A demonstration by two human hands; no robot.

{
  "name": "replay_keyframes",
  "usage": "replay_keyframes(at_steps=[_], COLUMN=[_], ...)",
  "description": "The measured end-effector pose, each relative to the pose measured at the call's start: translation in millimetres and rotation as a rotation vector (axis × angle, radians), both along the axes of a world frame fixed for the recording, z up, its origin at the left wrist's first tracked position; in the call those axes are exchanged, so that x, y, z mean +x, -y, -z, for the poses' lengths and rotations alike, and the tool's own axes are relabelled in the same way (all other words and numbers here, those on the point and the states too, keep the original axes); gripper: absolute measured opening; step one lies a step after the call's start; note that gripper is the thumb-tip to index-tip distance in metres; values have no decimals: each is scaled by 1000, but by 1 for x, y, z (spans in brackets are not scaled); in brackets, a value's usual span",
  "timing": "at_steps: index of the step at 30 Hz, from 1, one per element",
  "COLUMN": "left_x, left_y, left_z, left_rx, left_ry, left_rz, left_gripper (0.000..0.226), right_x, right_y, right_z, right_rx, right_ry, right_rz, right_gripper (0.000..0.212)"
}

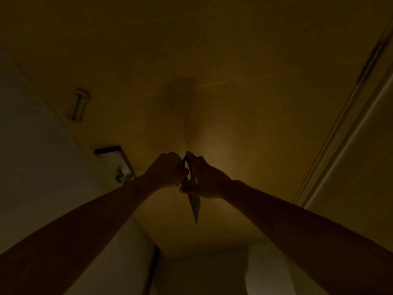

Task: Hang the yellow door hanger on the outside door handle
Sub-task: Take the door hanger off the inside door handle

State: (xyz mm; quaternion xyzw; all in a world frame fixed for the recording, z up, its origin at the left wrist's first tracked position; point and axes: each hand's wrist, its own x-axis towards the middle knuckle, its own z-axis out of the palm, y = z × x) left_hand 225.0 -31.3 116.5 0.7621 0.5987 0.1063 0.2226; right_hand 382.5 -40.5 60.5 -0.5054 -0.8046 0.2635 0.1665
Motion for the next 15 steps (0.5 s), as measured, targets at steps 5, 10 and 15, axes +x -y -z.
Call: replay_keyframes(at_steps=[5, 10, 15], left_x=[-59, -142, -228], left_y=[10, 30, 50], left_z=[-28, -50, -63], left_rx=[58, 129, 127], left_ry=[-18, 6, 133], left_rz=[-53, -116, -175], left_gripper=[33, 44, 25], right_x=[-52, -156, -234], right_y=[1, -1, 8], right_z=[-39, -54, -65], right_rx=[27, 17, 17], right_ry=[-11, -34, -149], right_rz=[-61, -202, -211], right_gripper=[109, 86, 45])
